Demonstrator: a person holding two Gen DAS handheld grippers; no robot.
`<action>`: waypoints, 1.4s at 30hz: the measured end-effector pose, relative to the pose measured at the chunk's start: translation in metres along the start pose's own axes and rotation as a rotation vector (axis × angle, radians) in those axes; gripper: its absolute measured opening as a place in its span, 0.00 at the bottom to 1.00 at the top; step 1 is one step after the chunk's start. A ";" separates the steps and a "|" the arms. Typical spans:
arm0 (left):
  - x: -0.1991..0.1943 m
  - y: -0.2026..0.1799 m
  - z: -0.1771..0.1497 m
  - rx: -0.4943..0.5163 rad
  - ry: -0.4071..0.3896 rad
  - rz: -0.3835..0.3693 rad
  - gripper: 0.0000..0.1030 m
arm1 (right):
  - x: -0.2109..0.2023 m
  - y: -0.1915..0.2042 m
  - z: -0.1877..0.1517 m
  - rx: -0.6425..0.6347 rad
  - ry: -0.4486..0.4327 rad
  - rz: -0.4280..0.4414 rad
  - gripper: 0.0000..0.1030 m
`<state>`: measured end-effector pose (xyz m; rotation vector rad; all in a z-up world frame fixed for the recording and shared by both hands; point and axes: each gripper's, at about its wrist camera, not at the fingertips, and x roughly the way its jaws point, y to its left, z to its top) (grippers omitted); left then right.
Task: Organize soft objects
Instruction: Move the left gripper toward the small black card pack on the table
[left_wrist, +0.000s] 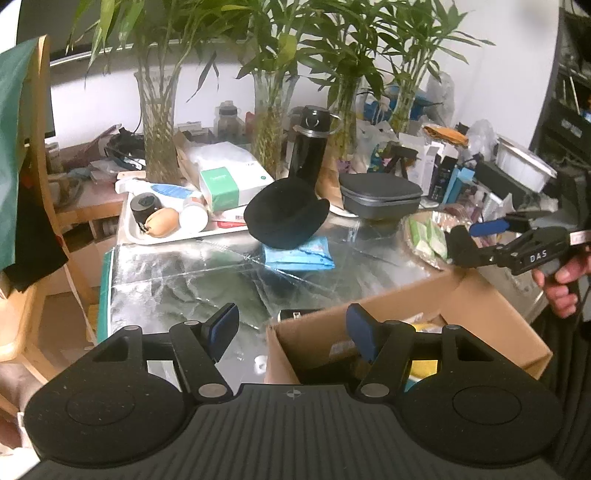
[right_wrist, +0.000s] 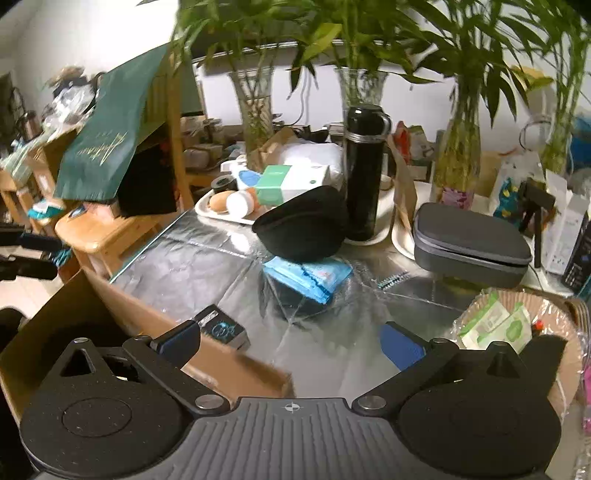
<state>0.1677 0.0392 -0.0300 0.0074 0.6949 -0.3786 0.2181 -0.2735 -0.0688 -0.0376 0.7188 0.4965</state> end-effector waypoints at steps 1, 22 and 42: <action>0.002 0.001 0.002 -0.003 -0.002 -0.004 0.62 | 0.003 -0.003 0.001 0.007 -0.002 -0.003 1.00; 0.059 0.030 0.040 -0.048 0.120 0.008 0.62 | 0.069 -0.034 0.020 0.072 -0.016 -0.016 1.00; 0.190 -0.003 0.086 -0.127 0.647 0.058 0.80 | 0.070 -0.052 0.026 0.148 -0.025 -0.127 1.00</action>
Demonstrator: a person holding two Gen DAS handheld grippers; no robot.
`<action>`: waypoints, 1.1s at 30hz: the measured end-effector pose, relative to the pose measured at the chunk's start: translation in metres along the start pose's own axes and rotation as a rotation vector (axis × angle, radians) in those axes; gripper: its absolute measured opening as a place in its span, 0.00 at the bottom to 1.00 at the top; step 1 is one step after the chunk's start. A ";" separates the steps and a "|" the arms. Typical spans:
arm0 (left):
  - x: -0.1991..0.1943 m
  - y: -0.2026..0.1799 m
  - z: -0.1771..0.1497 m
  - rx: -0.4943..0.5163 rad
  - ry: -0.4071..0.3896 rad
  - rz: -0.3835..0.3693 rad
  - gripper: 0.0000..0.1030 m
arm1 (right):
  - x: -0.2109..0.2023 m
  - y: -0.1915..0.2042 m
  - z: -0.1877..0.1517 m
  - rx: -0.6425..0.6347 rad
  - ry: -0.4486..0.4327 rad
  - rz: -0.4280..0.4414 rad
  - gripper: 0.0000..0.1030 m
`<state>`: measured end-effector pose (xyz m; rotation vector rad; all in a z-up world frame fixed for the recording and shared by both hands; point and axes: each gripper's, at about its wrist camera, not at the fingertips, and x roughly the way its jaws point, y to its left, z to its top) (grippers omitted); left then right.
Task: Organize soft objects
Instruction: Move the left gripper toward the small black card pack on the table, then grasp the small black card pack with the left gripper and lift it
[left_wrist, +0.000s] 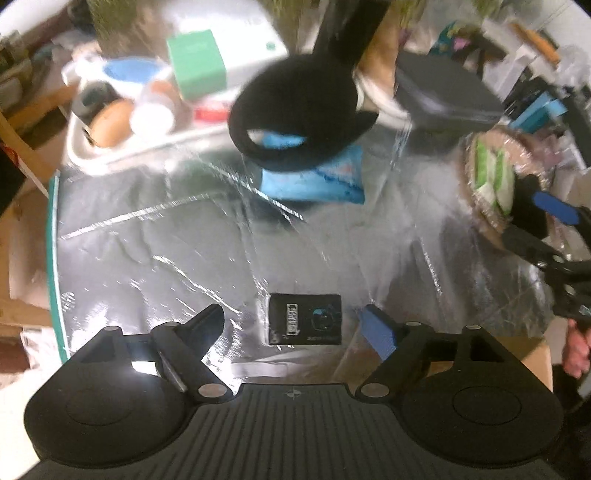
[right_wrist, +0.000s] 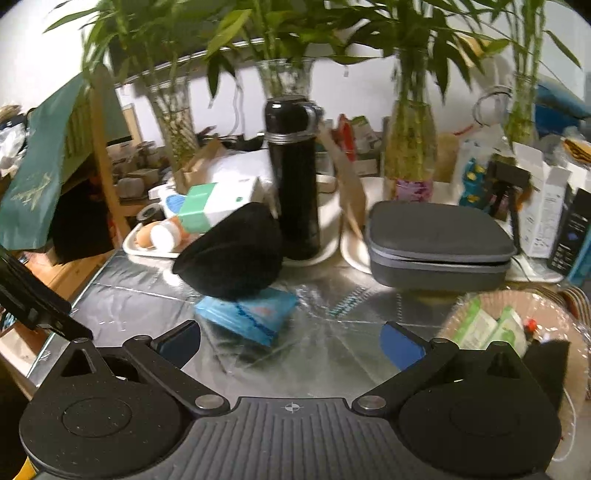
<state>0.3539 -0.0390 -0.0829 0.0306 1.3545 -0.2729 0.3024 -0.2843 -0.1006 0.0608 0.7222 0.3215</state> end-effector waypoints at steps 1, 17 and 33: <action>0.008 -0.003 0.005 -0.007 0.029 0.005 0.80 | -0.001 -0.002 0.000 0.010 0.001 -0.005 1.00; 0.121 -0.024 0.045 -0.019 0.391 0.127 0.95 | -0.006 -0.023 0.000 0.089 0.001 -0.044 1.00; 0.156 -0.029 0.032 -0.038 0.484 0.162 0.68 | -0.006 -0.019 0.001 0.051 0.002 -0.051 1.00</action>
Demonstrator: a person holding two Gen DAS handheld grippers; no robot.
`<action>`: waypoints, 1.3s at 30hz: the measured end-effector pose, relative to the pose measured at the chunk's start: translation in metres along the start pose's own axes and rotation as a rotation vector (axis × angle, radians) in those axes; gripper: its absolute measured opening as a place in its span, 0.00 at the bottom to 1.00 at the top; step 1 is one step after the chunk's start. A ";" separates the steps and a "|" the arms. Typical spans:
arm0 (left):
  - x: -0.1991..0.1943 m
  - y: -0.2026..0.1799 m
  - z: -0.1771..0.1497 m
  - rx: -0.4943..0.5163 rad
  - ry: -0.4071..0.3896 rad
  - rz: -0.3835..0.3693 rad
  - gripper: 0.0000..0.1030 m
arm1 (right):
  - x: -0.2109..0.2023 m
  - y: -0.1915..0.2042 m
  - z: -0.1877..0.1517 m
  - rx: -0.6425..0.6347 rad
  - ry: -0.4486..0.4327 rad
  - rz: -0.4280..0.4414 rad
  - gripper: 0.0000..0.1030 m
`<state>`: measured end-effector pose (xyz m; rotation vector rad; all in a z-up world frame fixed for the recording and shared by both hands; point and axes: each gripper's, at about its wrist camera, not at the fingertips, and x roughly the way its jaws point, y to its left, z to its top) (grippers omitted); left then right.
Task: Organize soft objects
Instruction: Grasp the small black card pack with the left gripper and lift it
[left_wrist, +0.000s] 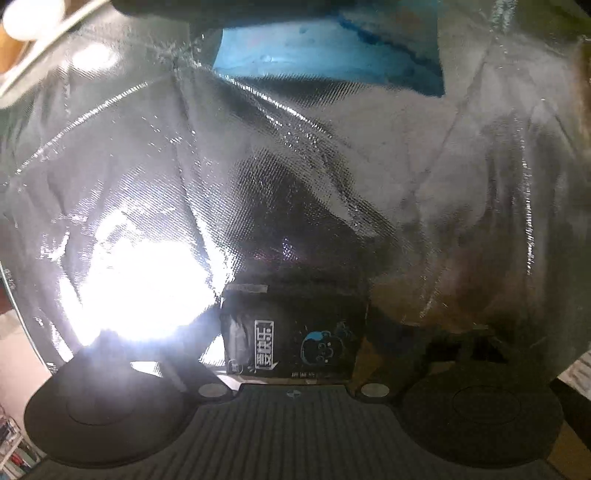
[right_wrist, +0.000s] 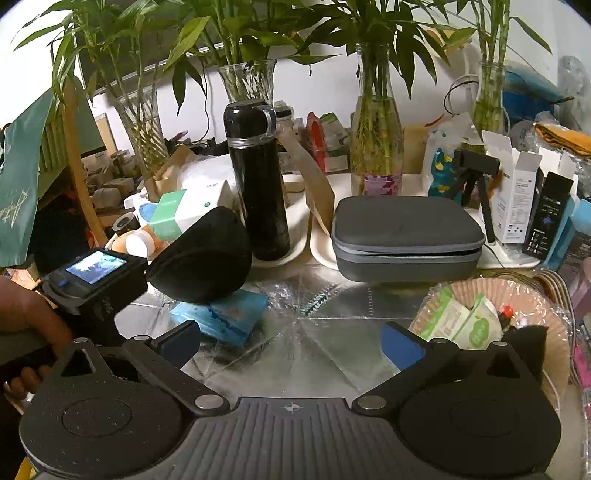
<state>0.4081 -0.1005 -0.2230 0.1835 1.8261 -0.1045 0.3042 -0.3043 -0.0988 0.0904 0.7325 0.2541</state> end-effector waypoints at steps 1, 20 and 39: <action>-0.004 0.000 -0.002 0.004 -0.009 0.000 0.68 | 0.000 0.000 0.000 0.002 0.000 0.001 1.00; -0.108 0.041 -0.068 0.005 -0.378 -0.069 0.67 | 0.005 0.007 -0.002 -0.037 0.022 -0.011 1.00; -0.143 0.069 -0.139 0.048 -0.870 -0.031 0.67 | 0.026 0.024 -0.005 -0.136 0.077 0.019 1.00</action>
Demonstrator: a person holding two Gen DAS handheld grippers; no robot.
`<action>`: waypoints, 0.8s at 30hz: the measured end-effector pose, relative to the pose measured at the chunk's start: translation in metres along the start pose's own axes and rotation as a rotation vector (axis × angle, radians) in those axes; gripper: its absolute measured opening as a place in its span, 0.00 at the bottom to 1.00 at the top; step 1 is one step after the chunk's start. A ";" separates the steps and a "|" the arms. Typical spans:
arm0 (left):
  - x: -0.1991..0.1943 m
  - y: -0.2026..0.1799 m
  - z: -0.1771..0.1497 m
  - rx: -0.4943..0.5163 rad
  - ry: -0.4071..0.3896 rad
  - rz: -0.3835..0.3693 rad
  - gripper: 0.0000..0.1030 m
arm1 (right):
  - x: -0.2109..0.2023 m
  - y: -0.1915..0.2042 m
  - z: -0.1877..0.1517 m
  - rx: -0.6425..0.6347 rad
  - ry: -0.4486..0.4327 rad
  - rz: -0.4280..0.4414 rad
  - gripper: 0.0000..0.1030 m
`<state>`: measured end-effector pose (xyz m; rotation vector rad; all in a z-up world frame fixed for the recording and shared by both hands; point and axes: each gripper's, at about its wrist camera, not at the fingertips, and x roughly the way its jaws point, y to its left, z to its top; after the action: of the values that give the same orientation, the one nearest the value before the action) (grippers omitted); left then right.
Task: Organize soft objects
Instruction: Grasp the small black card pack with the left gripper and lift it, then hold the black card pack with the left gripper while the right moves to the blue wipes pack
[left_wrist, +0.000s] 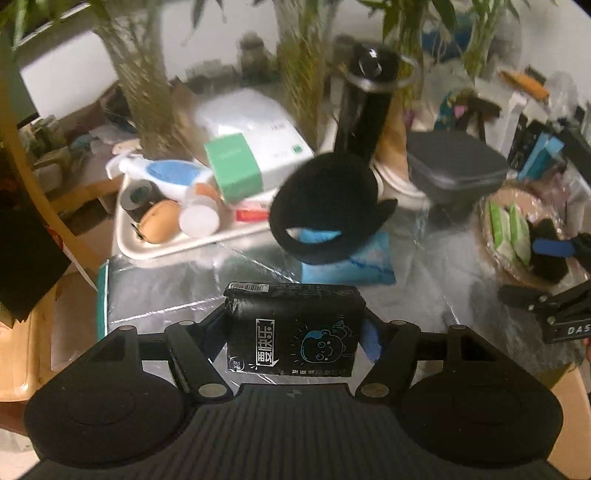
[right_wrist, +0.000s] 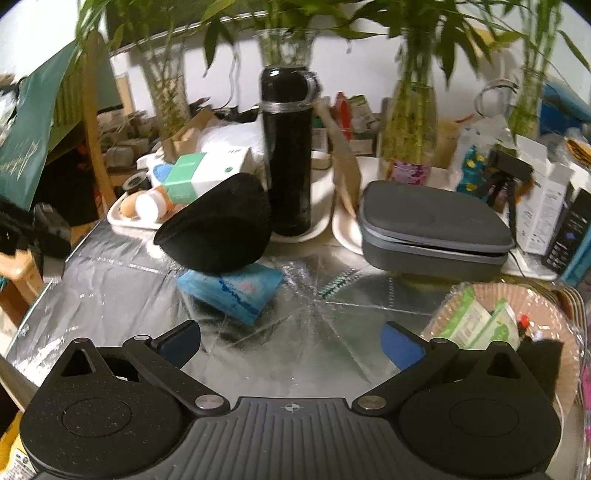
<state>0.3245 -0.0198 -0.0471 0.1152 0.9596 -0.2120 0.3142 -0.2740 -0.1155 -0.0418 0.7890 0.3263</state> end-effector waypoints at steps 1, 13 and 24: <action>-0.003 0.003 -0.002 -0.011 -0.015 -0.004 0.67 | 0.002 0.002 0.000 -0.018 0.002 0.002 1.00; -0.014 0.047 -0.043 -0.149 -0.173 -0.015 0.67 | 0.031 0.017 0.002 -0.159 0.030 0.071 1.00; -0.003 0.069 -0.070 -0.243 -0.267 0.002 0.67 | 0.055 0.017 0.002 -0.217 -0.004 0.134 1.00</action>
<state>0.2831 0.0613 -0.0844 -0.1331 0.7123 -0.1040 0.3462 -0.2423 -0.1510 -0.1922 0.7514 0.5382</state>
